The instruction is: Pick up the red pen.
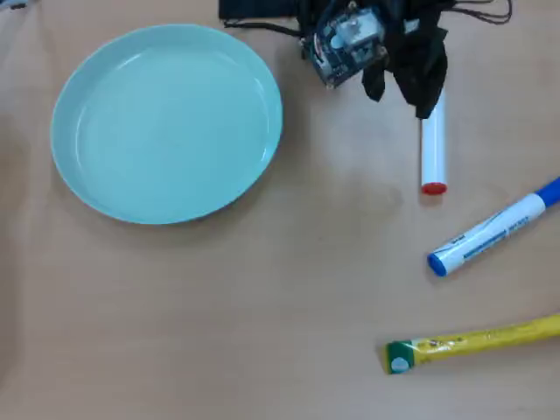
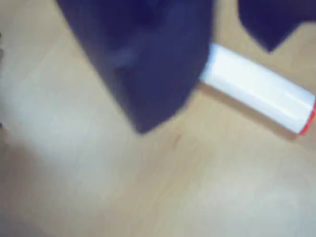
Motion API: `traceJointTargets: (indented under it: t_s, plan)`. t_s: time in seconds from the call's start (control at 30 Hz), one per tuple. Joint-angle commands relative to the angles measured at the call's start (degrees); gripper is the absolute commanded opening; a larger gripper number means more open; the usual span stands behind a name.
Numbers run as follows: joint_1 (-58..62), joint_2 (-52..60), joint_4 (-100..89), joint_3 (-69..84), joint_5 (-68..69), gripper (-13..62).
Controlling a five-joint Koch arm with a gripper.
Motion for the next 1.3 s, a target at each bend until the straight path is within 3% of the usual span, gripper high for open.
traceJointTargets:
  t_s: [0.0, 0.17, 0.4, 0.67, 0.87, 1.27]
  plan:
    - [-3.08, 3.69, 1.23, -0.26, -3.69, 35.2]
    - [-9.84, 5.54, 1.32, 3.34, -4.57, 45.2]
    - [-21.62, 6.15, 0.79, 8.0, -4.39, 49.2]
    - [-24.87, 4.83, 0.0, 8.44, -4.39, 49.7]
    - [-25.4, -3.08, -10.11, 12.3, -4.75, 49.7]
    - [-24.7, -8.35, -25.31, 18.11, -4.75, 49.7]
